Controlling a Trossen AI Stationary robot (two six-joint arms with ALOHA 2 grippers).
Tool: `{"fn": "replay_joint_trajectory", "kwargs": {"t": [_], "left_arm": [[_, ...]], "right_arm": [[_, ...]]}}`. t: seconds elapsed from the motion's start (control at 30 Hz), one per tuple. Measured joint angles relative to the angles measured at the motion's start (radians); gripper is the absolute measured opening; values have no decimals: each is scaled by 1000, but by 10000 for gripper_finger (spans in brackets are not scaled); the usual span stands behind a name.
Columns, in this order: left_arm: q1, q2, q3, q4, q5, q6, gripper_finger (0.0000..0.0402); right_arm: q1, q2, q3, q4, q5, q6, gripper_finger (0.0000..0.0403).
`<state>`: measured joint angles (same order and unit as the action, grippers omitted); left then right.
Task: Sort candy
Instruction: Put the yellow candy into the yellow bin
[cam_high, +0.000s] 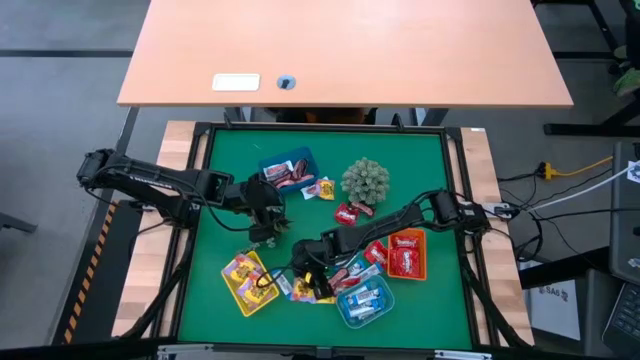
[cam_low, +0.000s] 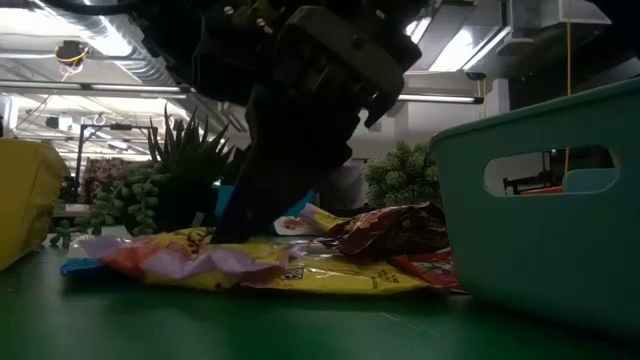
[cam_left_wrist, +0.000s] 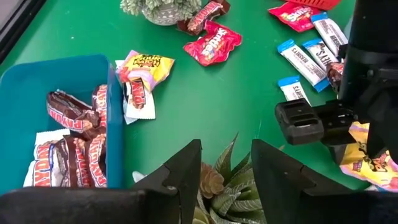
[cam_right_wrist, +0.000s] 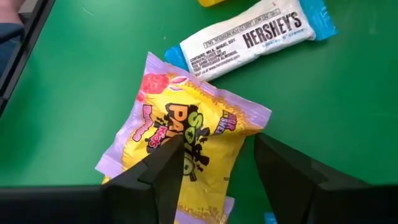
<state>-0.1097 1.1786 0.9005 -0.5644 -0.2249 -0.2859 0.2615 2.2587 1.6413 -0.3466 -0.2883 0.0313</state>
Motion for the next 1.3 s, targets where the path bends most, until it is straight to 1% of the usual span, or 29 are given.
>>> {"fn": "replay_joint_trajectory", "kwargs": {"t": [0.07, 0.17, 0.23, 0.37, 0.47, 0.53, 0.67, 0.83, 0.93, 1.1, 1.23, 1.3], "left_arm": [[0, 0, 0, 0, 0, 0, 128], [0, 0, 0, 0, 0, 0, 128], [0, 0, 0, 0, 0, 0, 128], [0, 0, 0, 0, 0, 0, 128], [0, 0, 0, 0, 0, 0, 128], [0, 0, 0, 0, 0, 0, 128], [0, 0, 0, 0, 0, 0, 128], [0, 0, 0, 0, 0, 0, 128], [0, 0, 0, 0, 0, 0, 128], [0, 0, 0, 0, 0, 0, 128], [0, 0, 0, 0, 0, 0, 128], [0, 0, 0, 0, 0, 0, 128]], "right_arm": [[0, 1, 0, 0, -1, 2, 182], [0, 1, 0, 2, -2, 2, 152], [0, 1, 0, 3, 4, 2, 125], [0, 1, 1, 6, 60, 2, 67], [0, 1, 2, 8, 68, 2, 23], [0, 1, 2, 10, 68, 2, 7], [0, 2, 40, -42, 51, 2, 14], [0, 4, 171, -141, 49, -11, 3], [0, 4, 253, -164, 33, -13, 8], [0, 4, 318, -90, -10, -37, 3], [0, 4, 318, 17, -7, -44, 6], [0, 13, 320, 73, 21, -44, 8]]}}
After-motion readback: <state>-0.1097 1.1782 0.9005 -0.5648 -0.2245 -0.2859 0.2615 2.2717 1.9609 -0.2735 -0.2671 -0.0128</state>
